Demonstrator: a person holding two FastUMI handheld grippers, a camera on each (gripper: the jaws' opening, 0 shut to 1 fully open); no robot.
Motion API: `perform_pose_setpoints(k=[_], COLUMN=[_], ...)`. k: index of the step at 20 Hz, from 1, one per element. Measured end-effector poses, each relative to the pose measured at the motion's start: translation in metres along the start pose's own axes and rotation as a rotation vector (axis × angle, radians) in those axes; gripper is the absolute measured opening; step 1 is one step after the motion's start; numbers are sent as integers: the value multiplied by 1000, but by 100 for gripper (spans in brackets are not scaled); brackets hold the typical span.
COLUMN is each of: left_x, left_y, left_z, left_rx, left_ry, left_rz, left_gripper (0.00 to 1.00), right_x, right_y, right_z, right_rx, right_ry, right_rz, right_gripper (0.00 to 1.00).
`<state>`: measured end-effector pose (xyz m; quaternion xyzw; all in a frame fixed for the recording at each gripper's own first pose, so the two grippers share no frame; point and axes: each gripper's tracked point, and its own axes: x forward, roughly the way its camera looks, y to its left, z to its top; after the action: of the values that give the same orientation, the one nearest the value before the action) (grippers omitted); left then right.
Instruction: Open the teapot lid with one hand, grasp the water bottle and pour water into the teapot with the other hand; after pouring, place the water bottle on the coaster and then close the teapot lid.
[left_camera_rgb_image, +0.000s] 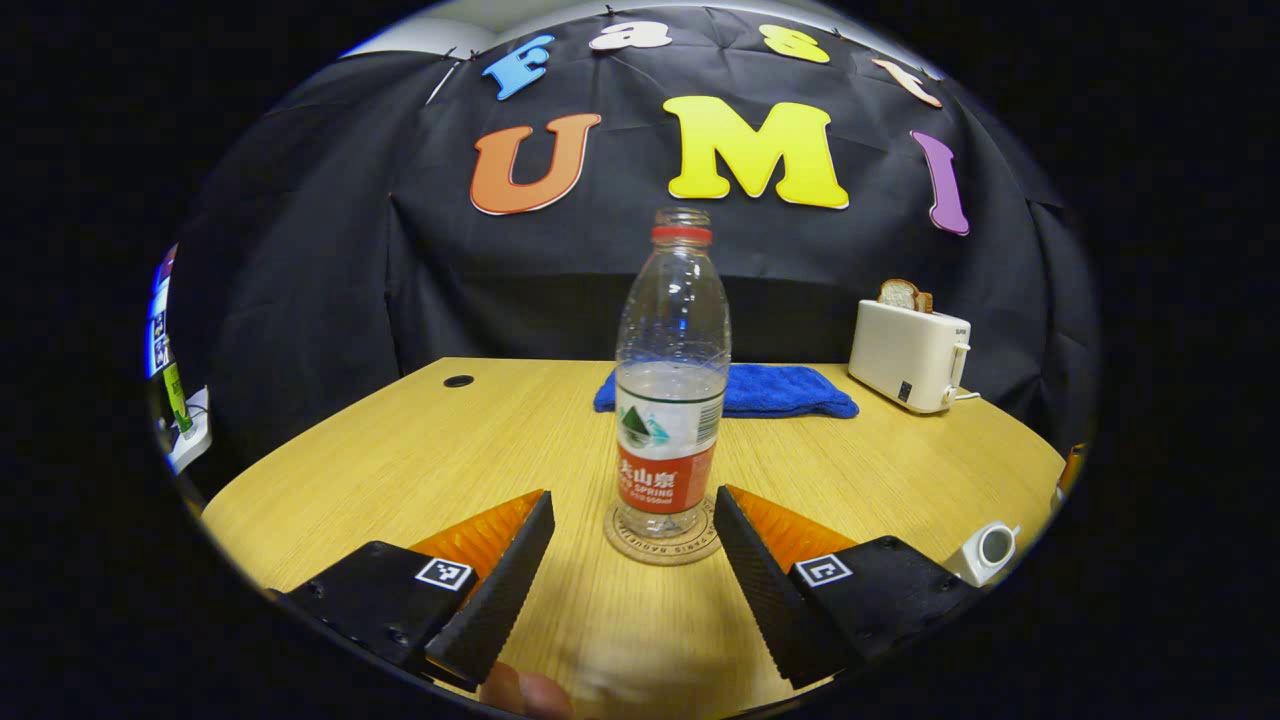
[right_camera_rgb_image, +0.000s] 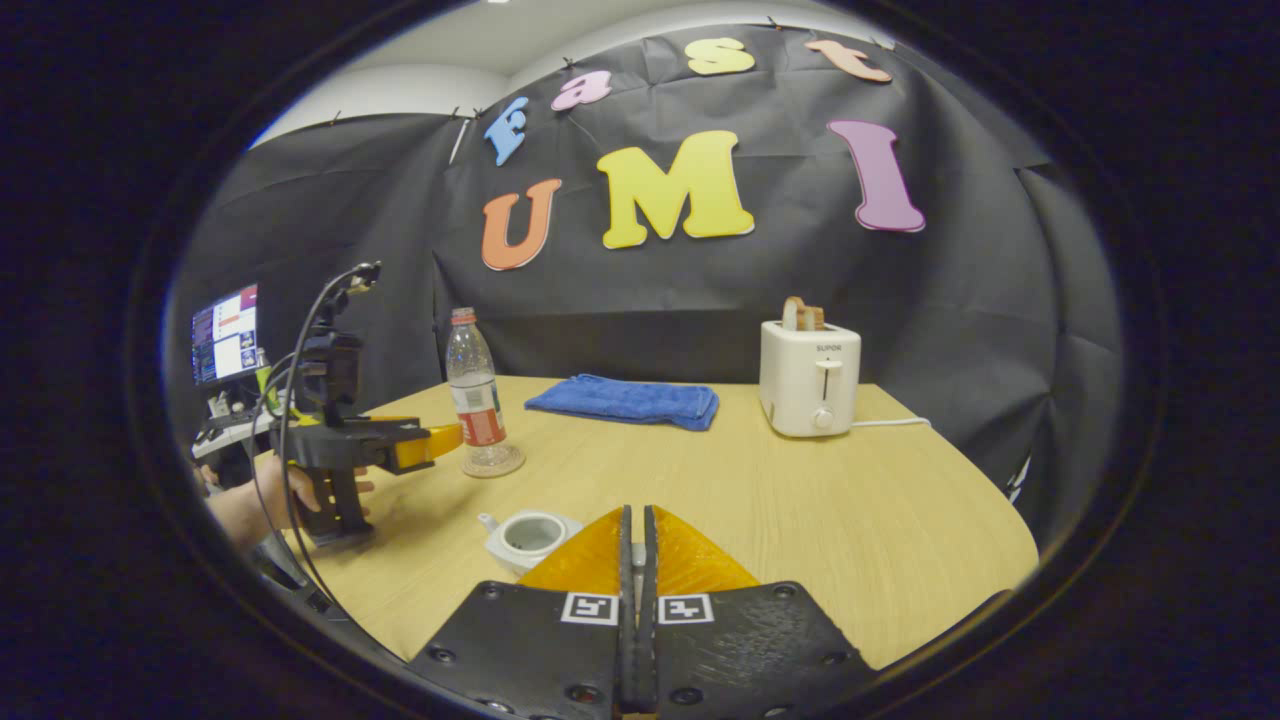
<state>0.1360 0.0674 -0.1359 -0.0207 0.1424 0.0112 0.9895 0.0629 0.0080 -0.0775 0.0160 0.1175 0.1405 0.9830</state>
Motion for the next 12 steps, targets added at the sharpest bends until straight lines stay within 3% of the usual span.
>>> perform_pose_setpoints(k=[3,8,12], left_x=[-39,-90,-112], left_y=[29,66,77], left_z=[6,7,3], left_rx=[11,-18,-55], left_ry=[-50,-105,-121], left_rz=[45,102,107], left_gripper=[100,100,100], right_x=[17,45,54], right_y=[23,59,68], right_z=[16,9,-6], right_rx=[-19,-49,-51], right_ry=[-38,-39,-26], right_rz=[46,116,122], right_gripper=[0,0,0])
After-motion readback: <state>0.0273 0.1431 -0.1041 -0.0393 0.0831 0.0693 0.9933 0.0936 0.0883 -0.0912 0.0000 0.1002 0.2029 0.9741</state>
